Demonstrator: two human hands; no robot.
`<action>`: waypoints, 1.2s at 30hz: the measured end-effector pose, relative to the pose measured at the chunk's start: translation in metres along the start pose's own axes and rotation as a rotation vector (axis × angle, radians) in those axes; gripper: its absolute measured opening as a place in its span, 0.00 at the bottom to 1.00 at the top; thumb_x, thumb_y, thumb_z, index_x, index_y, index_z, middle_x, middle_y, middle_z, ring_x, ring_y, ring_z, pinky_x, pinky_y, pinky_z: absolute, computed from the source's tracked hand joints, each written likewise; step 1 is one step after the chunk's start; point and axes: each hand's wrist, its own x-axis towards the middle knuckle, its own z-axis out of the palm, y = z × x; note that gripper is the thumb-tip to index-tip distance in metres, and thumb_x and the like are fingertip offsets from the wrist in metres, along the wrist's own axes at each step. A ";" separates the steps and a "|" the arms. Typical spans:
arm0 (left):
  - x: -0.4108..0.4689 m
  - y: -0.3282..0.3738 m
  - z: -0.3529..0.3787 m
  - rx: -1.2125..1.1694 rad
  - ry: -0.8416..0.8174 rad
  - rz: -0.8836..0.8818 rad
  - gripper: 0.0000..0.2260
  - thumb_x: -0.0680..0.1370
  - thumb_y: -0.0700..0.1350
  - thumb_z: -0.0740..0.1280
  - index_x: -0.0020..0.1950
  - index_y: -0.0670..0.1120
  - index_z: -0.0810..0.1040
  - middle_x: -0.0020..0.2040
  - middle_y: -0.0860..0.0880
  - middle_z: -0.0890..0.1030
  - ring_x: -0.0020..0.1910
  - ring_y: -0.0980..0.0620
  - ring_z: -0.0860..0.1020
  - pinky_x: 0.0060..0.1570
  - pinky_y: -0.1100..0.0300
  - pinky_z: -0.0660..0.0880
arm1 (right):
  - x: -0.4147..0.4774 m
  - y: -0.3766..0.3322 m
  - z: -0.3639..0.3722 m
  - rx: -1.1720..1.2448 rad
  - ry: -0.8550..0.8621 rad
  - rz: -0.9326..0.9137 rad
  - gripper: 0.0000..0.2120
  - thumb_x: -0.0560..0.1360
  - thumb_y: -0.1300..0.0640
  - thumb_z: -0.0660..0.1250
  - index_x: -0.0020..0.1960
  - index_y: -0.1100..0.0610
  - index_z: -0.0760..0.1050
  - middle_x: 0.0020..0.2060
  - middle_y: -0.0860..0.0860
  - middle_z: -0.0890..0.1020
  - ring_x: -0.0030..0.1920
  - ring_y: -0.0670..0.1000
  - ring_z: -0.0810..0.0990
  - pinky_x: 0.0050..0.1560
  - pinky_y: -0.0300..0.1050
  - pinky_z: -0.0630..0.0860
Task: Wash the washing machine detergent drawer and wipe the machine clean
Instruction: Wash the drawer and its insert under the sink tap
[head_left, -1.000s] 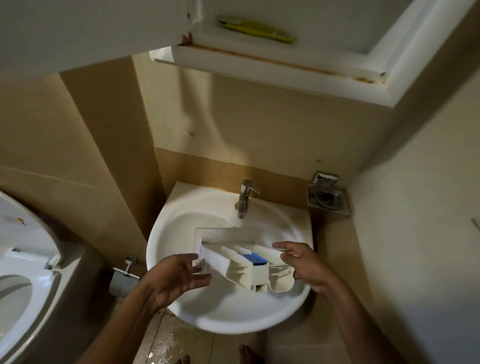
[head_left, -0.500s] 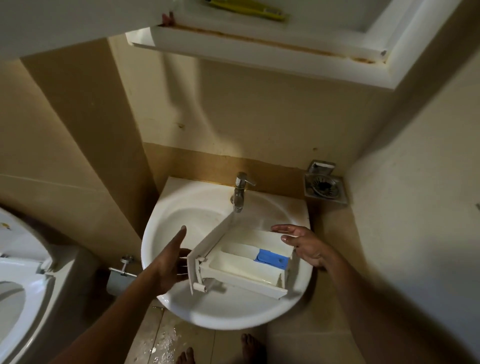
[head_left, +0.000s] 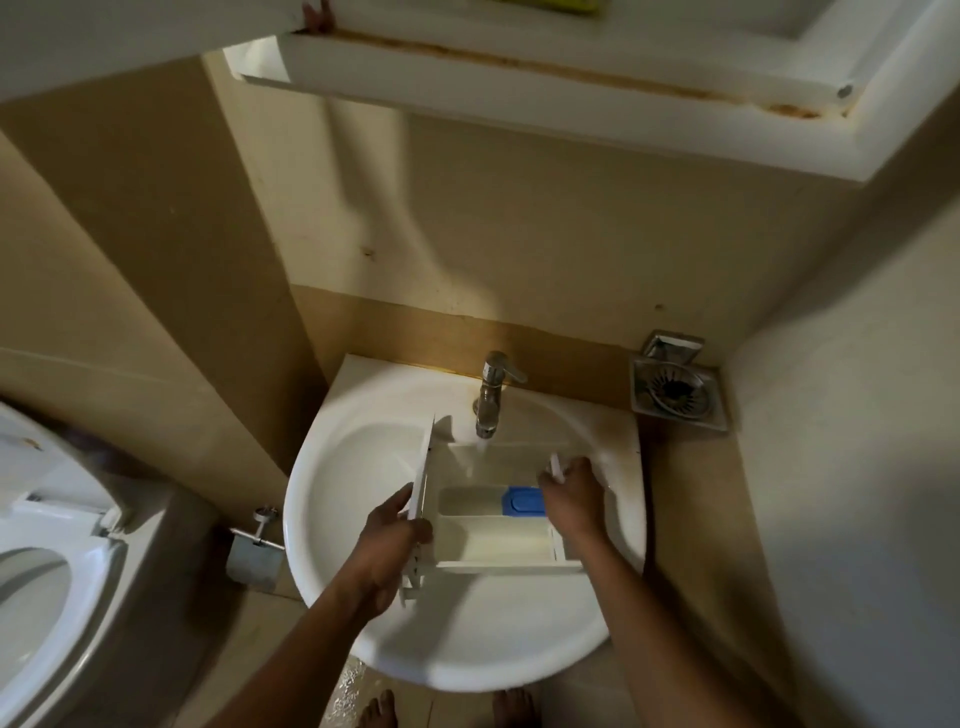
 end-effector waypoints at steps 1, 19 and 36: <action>-0.002 -0.002 0.001 0.011 0.021 0.025 0.32 0.73 0.29 0.63 0.75 0.49 0.70 0.57 0.38 0.83 0.47 0.38 0.84 0.38 0.49 0.82 | -0.007 0.006 0.001 -0.044 -0.035 0.047 0.19 0.78 0.51 0.66 0.62 0.63 0.72 0.54 0.57 0.79 0.55 0.60 0.79 0.47 0.42 0.69; -0.064 0.017 -0.015 0.129 0.107 -0.026 0.24 0.61 0.52 0.77 0.48 0.40 0.76 0.38 0.44 0.78 0.43 0.43 0.78 0.45 0.51 0.77 | -0.022 -0.016 -0.012 0.030 -0.674 -0.076 0.17 0.78 0.50 0.69 0.64 0.50 0.71 0.57 0.51 0.79 0.54 0.51 0.77 0.43 0.43 0.74; -0.066 -0.037 0.058 -0.561 0.293 -0.052 0.10 0.69 0.40 0.76 0.44 0.37 0.78 0.36 0.40 0.77 0.34 0.45 0.77 0.37 0.54 0.74 | -0.052 0.002 0.036 0.287 -0.218 0.365 0.40 0.66 0.42 0.75 0.70 0.62 0.70 0.60 0.61 0.81 0.56 0.62 0.82 0.59 0.56 0.79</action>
